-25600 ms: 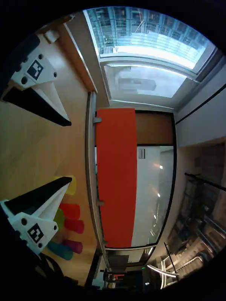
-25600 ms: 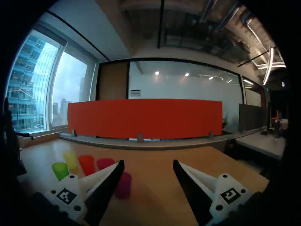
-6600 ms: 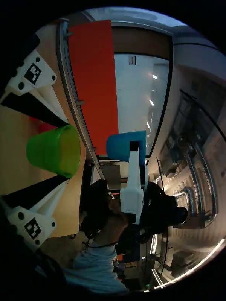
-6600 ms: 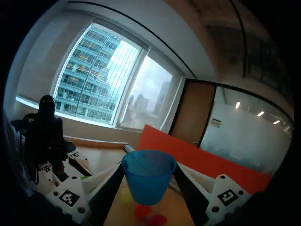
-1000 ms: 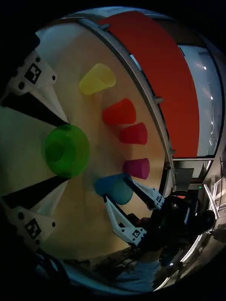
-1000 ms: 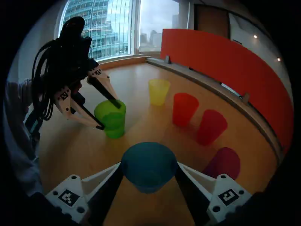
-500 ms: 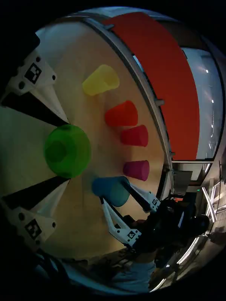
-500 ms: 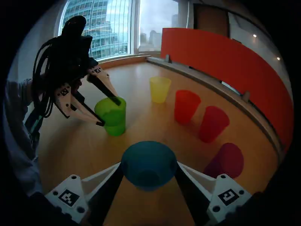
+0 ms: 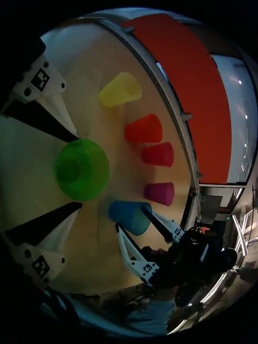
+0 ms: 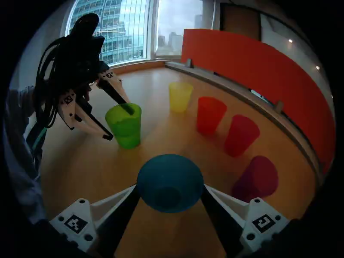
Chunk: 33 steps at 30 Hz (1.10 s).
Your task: Pour water
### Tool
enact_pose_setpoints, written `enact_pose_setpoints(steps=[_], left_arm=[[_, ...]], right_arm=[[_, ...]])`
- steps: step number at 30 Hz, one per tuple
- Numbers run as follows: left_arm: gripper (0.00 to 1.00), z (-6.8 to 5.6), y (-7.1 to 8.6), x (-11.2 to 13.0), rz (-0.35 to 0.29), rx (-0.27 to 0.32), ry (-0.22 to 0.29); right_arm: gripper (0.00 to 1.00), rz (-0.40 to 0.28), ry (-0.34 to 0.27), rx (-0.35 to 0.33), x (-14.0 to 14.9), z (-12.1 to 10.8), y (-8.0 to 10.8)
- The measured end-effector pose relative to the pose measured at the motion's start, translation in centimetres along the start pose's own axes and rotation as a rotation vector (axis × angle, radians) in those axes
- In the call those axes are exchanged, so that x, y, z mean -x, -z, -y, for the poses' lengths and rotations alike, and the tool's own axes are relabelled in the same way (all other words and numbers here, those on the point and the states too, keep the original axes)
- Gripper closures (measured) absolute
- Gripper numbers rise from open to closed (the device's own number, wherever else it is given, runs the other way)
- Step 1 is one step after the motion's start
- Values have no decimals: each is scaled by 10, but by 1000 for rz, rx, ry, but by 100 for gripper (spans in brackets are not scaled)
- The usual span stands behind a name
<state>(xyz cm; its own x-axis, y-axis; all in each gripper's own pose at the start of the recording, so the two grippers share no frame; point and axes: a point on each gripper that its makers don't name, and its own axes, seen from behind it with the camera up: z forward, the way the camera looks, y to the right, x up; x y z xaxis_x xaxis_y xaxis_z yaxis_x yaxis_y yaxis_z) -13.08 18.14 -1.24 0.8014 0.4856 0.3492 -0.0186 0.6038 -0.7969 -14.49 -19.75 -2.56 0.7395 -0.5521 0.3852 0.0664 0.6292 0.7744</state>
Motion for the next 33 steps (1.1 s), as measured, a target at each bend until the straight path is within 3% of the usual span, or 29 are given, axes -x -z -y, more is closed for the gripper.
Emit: enact_pose_setpoints(steps=[16, 33], left_arm=[[0, 12, 24, 16, 3, -69, 20], [0, 30, 77, 21, -75, -224, 48]], right_arm=[[0, -5, -29, 44, 18, -4, 20], [0, -77, -102, 155, 30, -23, 69]])
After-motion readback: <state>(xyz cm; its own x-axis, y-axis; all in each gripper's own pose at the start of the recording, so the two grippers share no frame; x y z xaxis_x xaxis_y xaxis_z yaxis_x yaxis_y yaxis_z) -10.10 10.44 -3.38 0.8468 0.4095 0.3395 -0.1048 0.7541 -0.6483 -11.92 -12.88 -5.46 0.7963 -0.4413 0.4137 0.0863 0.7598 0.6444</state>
